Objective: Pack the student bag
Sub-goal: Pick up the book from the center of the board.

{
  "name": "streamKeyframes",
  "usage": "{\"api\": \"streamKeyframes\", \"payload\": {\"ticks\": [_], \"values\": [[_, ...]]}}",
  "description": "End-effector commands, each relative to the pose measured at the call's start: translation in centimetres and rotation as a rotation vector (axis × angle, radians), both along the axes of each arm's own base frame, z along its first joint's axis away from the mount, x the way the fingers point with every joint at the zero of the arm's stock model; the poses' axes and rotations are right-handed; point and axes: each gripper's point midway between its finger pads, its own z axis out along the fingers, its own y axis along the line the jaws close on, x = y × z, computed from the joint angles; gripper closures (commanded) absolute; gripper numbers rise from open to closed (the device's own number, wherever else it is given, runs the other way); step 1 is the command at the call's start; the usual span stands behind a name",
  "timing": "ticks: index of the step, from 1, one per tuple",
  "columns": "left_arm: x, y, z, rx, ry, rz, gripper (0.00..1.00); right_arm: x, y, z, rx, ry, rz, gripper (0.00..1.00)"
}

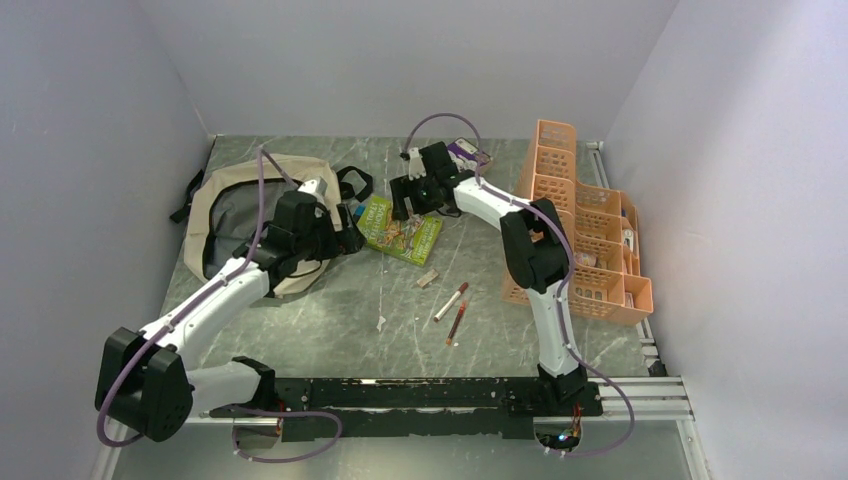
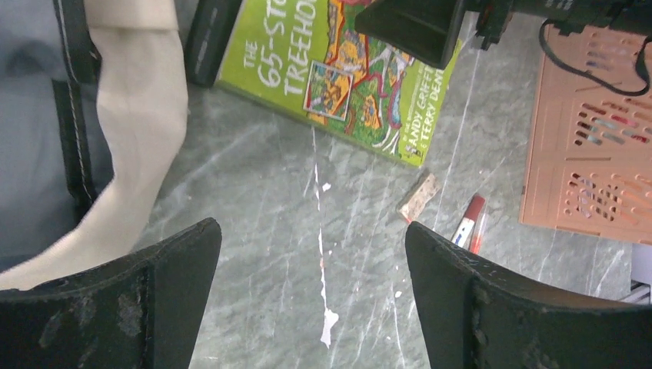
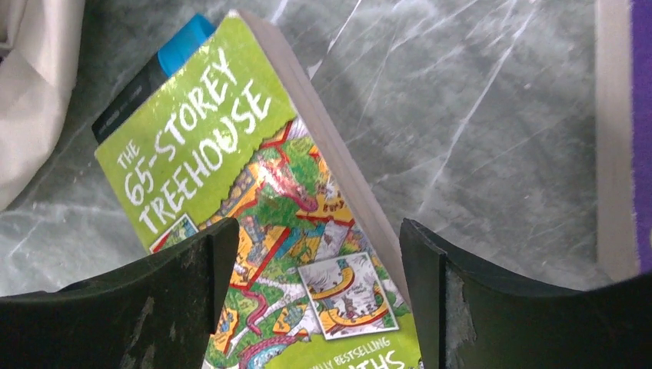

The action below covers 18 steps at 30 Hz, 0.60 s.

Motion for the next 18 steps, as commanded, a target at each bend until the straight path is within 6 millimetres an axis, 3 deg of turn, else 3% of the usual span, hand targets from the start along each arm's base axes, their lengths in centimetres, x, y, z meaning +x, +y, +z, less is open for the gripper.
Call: {"api": "streamKeyframes", "payload": {"ticks": [1, 8, 18], "values": [[-0.6, -1.3, -0.8, -0.047, 0.022, -0.019, 0.05, -2.1, -0.6, -0.2, 0.006, 0.063, 0.017, 0.21], [-1.0, -2.5, -2.2, -0.047, 0.051, -0.046, 0.05, -5.0, -3.7, -3.0, -0.124, 0.193, -0.073, 0.30], [-1.2, -3.1, -4.2, -0.040, 0.089, -0.043, 0.06, -11.6, -4.6, -3.0, -0.147, 0.270, -0.178, 0.34]]}}
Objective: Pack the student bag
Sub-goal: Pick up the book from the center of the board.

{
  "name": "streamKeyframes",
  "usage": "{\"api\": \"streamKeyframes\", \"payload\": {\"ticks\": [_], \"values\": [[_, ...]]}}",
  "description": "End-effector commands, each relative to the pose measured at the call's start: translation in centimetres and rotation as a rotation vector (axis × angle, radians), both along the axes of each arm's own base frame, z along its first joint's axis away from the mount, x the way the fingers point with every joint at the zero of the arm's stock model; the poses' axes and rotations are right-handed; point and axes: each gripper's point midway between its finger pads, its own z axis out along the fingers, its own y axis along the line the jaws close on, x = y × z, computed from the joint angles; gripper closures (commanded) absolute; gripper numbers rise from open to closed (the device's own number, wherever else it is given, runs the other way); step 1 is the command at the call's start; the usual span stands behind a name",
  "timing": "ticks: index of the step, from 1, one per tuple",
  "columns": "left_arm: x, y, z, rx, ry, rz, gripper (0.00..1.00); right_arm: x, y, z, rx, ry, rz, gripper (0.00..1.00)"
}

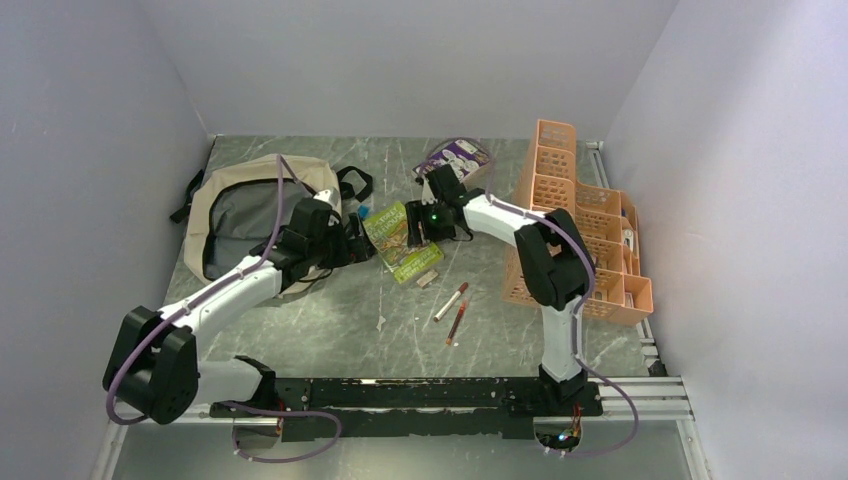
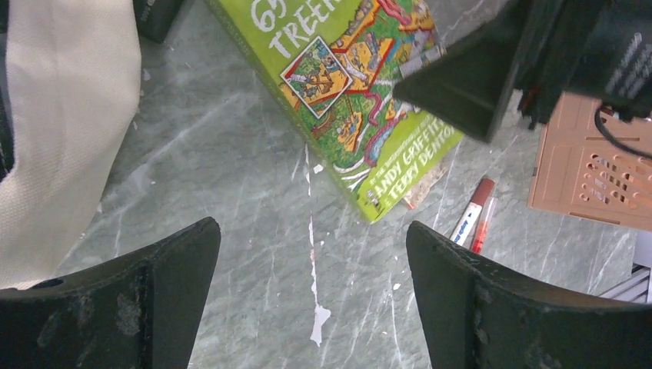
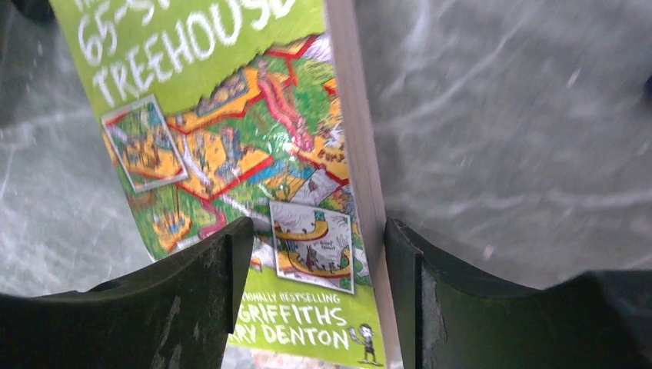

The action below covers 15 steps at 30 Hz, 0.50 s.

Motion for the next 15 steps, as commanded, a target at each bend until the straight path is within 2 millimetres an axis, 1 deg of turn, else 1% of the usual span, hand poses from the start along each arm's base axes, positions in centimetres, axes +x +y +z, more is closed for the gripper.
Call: {"api": "streamKeyframes", "payload": {"ticks": [1, 4, 5, 6, 8, 11, 13, 15], "values": [[0.0, -0.9, -1.1, -0.027, 0.009, -0.008, 0.06, -5.5, -0.8, -1.6, -0.059, 0.112, -0.045, 0.34], [0.1, -1.1, -1.9, -0.021, 0.023, -0.008, 0.08, -8.4, -0.2, -2.1, -0.060, 0.147, -0.033, 0.34], [0.2, -1.2, -2.1, -0.017, 0.026, -0.011, 0.08, -9.1, 0.1, -2.2, -0.062, 0.149, -0.029, 0.34], [0.2, -1.2, -2.3, -0.014, 0.029, -0.012, 0.08, -9.4, 0.0, -2.2, -0.075, 0.138, -0.047, 0.33], [0.4, -1.4, -2.9, -0.009, 0.035, -0.018, 0.09, -9.5, 0.0, -2.0, -0.062, 0.116, -0.082, 0.28], [0.5, -1.8, -3.9, -0.005, 0.056, -0.029, 0.10, -8.2, -0.6, -1.5, -0.068, 0.069, -0.169, 0.20], [0.4, -2.0, -4.3, 0.000, 0.068, -0.036, 0.11, -7.3, -0.8, -1.5, -0.071, 0.053, -0.212, 0.19], [0.4, -2.2, -4.5, 0.004, 0.073, -0.040, 0.11, -6.8, -0.6, -1.6, -0.061, 0.058, -0.222, 0.20]]}}
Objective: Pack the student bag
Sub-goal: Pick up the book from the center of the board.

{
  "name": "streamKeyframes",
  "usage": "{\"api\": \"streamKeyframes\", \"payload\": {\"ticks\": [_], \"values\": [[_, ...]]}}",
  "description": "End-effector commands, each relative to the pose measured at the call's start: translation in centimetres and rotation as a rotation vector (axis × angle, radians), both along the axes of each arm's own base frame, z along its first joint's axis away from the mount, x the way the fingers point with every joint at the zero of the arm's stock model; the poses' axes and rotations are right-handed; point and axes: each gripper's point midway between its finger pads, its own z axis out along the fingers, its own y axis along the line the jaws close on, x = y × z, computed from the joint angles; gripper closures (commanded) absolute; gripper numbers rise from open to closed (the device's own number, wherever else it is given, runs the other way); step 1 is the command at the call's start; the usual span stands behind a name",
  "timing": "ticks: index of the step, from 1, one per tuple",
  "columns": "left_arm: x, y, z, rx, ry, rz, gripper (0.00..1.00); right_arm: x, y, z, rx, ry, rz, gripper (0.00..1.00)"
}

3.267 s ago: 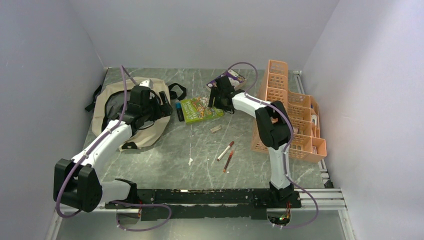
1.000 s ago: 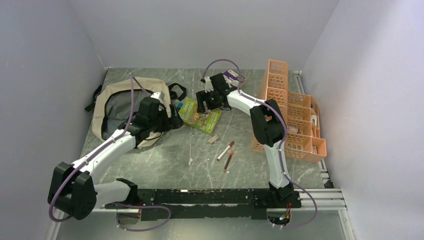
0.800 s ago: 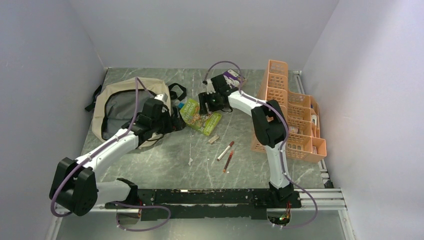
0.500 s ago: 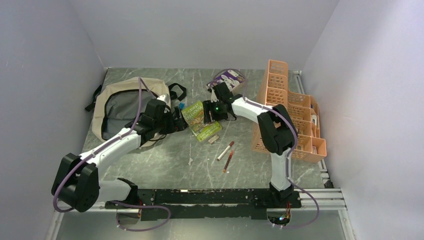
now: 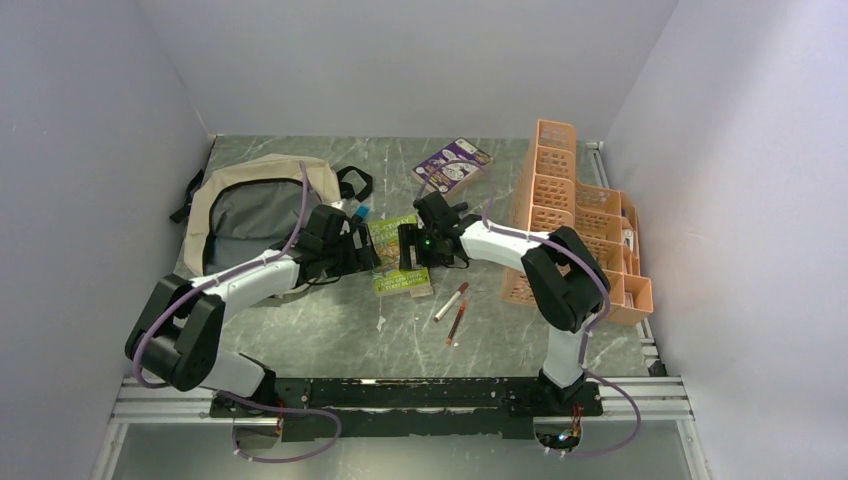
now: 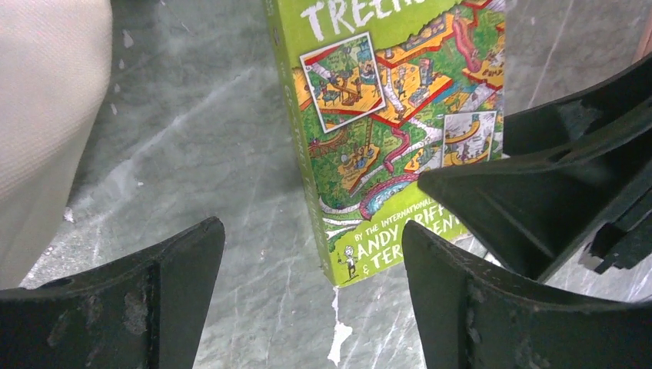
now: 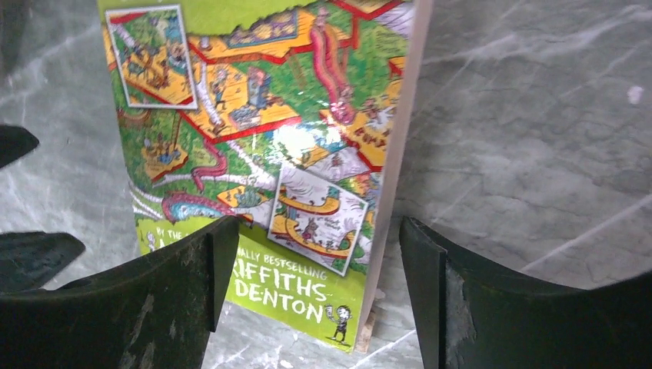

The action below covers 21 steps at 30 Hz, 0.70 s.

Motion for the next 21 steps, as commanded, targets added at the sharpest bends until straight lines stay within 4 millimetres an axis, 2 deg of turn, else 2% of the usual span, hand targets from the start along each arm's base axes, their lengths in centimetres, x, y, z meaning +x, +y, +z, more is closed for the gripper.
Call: {"api": "streamKeyframes", "payload": {"ticks": [1, 5, 8, 12, 13, 21], "values": [[0.4, -1.4, 0.4, -0.034, -0.026, -0.030, 0.11, 1.0, -1.3, -1.6, -0.049, 0.020, -0.103, 0.22], [0.2, -1.5, 0.3, -0.045, -0.020, -0.021, 0.11, 0.3, -1.0, -2.7, -0.024, 0.063, -0.090, 0.43], [-0.1, -1.7, -0.2, -0.068, -0.011, -0.011, 0.11, -0.6, -2.0, -4.2, -0.020, 0.102, -0.104, 0.58], [-0.7, -2.0, -1.1, -0.085, 0.015, -0.010, 0.11, -1.1, -4.4, -6.6, -0.093, 0.118, -0.151, 0.94], [-0.7, -2.0, -1.3, -0.083, 0.021, -0.009, 0.11, -1.1, -5.0, -7.2, -0.117, 0.120, -0.158, 1.00], [-1.0, -1.7, -2.0, -0.077, 0.037, 0.006, 0.11, -2.4, -8.2, -10.4, -0.198, 0.179, -0.195, 1.00]]}}
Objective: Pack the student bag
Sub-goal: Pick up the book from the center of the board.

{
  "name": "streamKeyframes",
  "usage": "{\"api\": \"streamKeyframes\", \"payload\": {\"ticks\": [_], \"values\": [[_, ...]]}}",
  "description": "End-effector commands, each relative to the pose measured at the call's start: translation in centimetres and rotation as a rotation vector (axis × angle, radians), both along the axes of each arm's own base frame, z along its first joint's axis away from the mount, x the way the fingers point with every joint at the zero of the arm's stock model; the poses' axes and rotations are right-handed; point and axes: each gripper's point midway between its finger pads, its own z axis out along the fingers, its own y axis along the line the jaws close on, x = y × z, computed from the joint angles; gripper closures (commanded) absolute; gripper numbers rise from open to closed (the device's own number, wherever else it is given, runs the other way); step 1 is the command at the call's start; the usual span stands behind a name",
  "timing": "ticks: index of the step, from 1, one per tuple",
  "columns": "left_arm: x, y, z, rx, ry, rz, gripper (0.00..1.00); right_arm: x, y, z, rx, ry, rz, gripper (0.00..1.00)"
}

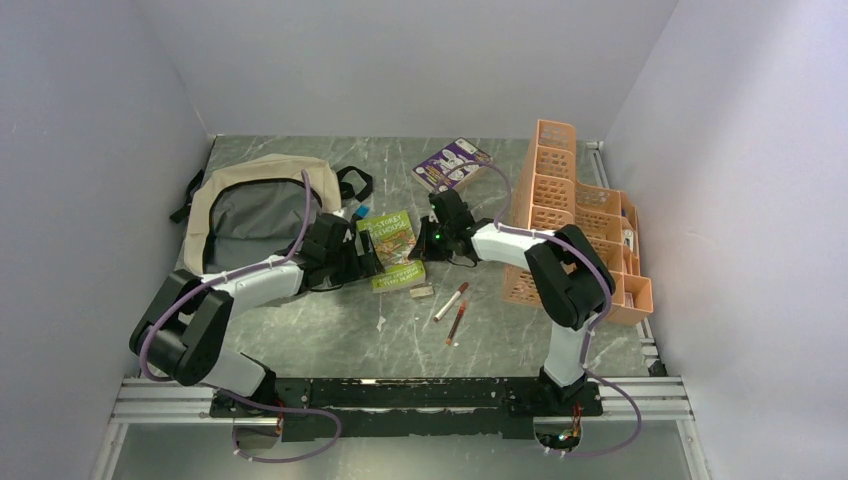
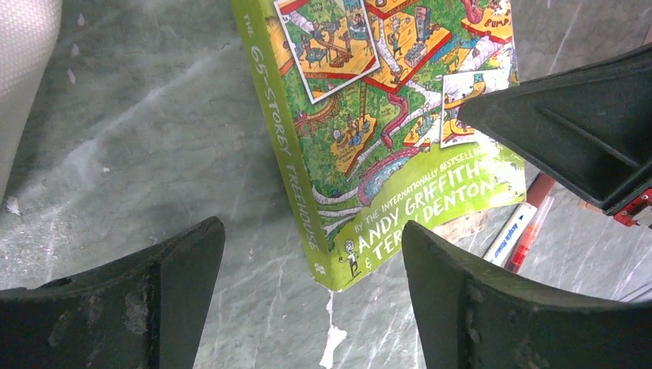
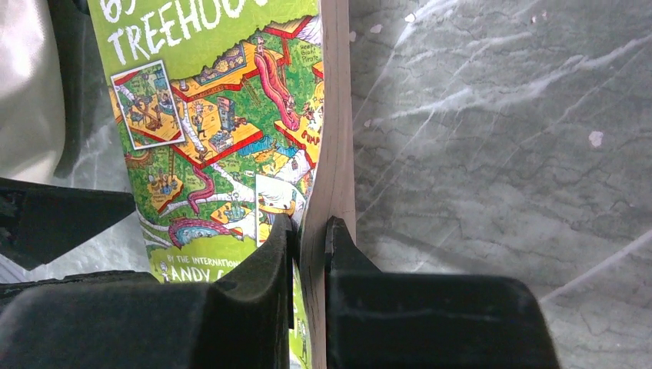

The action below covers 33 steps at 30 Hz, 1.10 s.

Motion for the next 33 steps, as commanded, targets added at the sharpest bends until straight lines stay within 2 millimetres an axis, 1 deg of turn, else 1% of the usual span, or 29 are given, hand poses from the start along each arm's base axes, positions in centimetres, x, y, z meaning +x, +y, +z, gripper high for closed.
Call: {"api": "streamKeyframes", "payload": {"ticks": [1, 6, 10, 16, 20, 23, 25, 29, 32, 33], "values": [[0.3, -1.1, 0.4, -0.058, -0.022, -0.006, 0.11, -4.9, -7.8, -9.9, -0.332, 0.215, -0.054, 1.00], [0.1, -1.7, -0.4, -0.104, -0.002, 0.008, 0.11, -5.6, -8.9, -11.0, -0.355, 0.242, -0.069, 1.00], [-0.2, -2.1, -0.9, -0.155, 0.007, 0.025, 0.11, -5.9, -9.2, -11.4, -0.353, 0.258, -0.076, 1.00], [-0.1, -3.3, -1.4, -0.263, 0.007, 0.053, 0.15, -6.1, -9.4, -11.4, -0.346, 0.264, -0.072, 1.00], [-0.5, -3.8, -1.8, -0.330, 0.024, 0.062, 0.17, -6.3, -9.5, -11.2, -0.342, 0.264, -0.073, 1.00], [-0.9, -4.4, -1.5, -0.398, 0.017, 0.053, 0.19, -6.5, -9.4, -11.3, -0.335, 0.269, -0.067, 1.00], [-0.9, -5.0, -0.8, -0.442, -0.005, 0.025, 0.26, -6.6, -9.3, -11.3, -0.330, 0.273, -0.062, 1.00], [-0.1, -6.1, 0.9, -0.479, -0.066, -0.041, 0.39, -6.6, -9.1, -11.4, -0.325, 0.277, -0.048, 1.00], [0.4, -6.2, 1.6, -0.456, -0.092, -0.059, 0.53, -6.5, -9.1, -11.2, -0.320, 0.270, -0.050, 1.00], [0.7, -6.1, 1.8, -0.442, -0.102, -0.060, 0.59, -6.4, -9.1, -11.1, -0.320, 0.264, -0.055, 1.00]]}}
